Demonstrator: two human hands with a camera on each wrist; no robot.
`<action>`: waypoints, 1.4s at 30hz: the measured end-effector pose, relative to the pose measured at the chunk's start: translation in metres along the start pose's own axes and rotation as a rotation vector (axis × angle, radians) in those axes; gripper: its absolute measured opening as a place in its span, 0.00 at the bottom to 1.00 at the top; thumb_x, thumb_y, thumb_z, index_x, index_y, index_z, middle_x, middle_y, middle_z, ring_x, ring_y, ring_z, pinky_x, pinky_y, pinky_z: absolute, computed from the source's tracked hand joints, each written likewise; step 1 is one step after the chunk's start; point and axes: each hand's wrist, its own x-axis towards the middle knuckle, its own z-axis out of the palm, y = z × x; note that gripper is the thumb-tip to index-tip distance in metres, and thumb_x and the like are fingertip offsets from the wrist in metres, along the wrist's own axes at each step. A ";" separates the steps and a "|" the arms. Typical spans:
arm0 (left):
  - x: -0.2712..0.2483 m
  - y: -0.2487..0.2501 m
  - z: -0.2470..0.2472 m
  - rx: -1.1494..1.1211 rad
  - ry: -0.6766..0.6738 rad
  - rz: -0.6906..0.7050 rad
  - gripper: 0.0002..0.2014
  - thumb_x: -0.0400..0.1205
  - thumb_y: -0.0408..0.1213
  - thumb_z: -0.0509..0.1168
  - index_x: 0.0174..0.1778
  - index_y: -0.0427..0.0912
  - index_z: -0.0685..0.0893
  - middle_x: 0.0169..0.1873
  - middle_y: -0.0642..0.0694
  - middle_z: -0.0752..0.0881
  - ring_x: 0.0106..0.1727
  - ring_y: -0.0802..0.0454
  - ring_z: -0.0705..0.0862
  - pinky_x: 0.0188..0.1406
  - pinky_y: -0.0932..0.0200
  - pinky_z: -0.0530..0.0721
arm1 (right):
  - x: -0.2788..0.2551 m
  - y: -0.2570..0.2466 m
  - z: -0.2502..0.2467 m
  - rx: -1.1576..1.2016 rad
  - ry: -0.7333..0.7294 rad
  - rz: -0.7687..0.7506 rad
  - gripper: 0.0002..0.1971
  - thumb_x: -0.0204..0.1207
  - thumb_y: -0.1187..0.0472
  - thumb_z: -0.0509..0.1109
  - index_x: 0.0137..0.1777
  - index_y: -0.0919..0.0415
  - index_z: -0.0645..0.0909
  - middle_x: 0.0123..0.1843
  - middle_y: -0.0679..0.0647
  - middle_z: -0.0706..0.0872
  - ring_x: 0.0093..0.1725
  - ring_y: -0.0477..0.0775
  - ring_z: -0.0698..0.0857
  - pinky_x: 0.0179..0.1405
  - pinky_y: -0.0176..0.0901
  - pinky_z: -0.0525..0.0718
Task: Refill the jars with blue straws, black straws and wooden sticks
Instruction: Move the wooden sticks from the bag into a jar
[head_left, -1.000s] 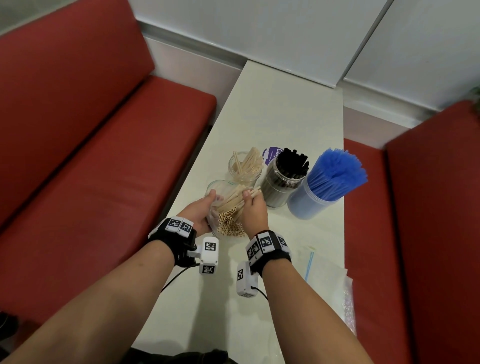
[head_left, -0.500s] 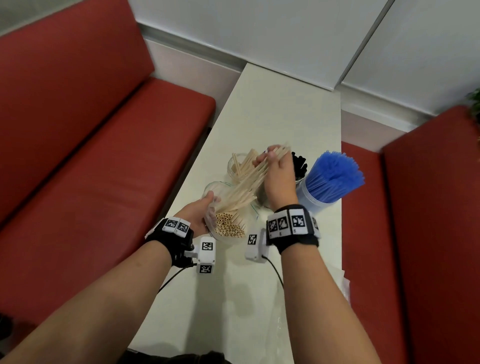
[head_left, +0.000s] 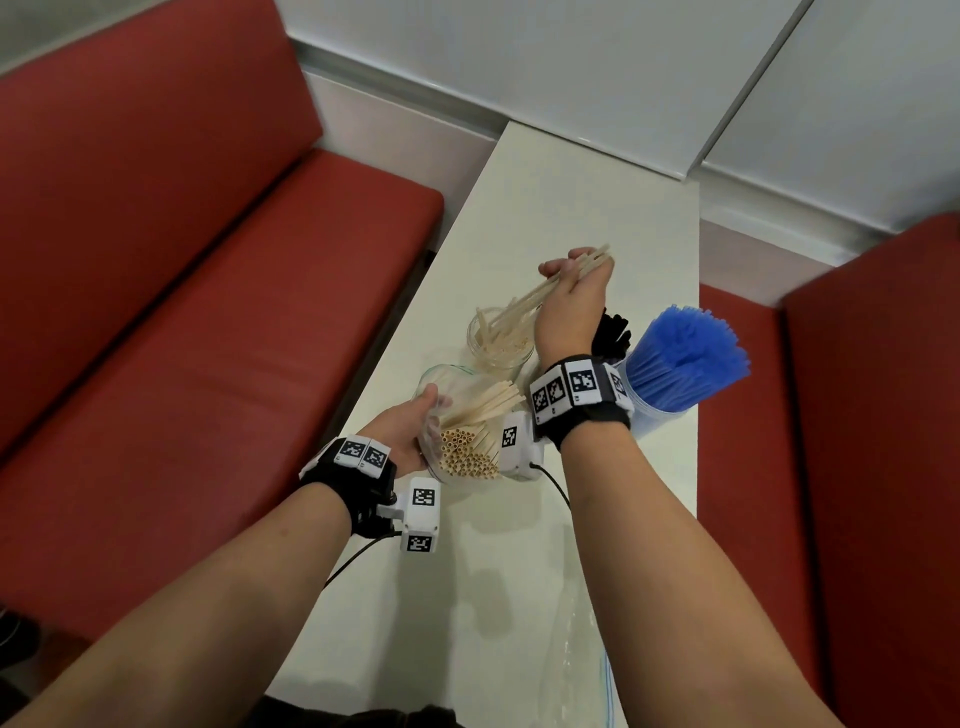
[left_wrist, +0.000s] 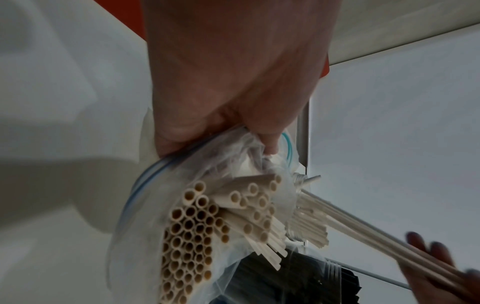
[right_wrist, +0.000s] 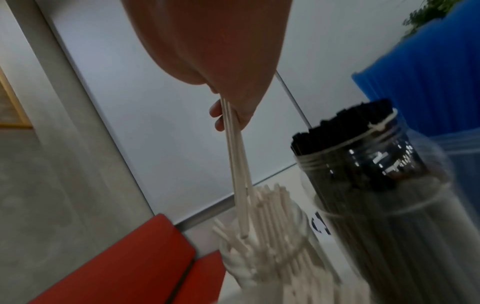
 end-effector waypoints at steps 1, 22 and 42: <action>0.000 0.000 0.000 0.004 -0.002 -0.003 0.18 0.89 0.59 0.58 0.54 0.50 0.85 0.27 0.51 0.73 0.22 0.57 0.71 0.34 0.59 0.76 | -0.002 0.006 0.003 -0.004 -0.015 0.028 0.06 0.89 0.66 0.52 0.58 0.57 0.69 0.52 0.59 0.88 0.51 0.51 0.86 0.54 0.44 0.80; 0.005 0.000 0.002 -0.004 0.012 0.021 0.18 0.90 0.58 0.58 0.53 0.47 0.84 0.31 0.48 0.70 0.28 0.53 0.68 0.35 0.57 0.75 | 0.011 0.029 0.012 0.020 0.014 0.089 0.04 0.88 0.66 0.59 0.57 0.57 0.72 0.46 0.46 0.87 0.46 0.42 0.85 0.45 0.31 0.78; 0.006 -0.003 -0.001 -0.067 -0.018 0.003 0.18 0.89 0.58 0.60 0.52 0.47 0.85 0.28 0.49 0.73 0.27 0.53 0.71 0.38 0.55 0.77 | -0.033 0.080 -0.009 -0.575 -0.528 -0.200 0.26 0.92 0.56 0.55 0.87 0.59 0.61 0.89 0.57 0.61 0.90 0.56 0.50 0.88 0.50 0.52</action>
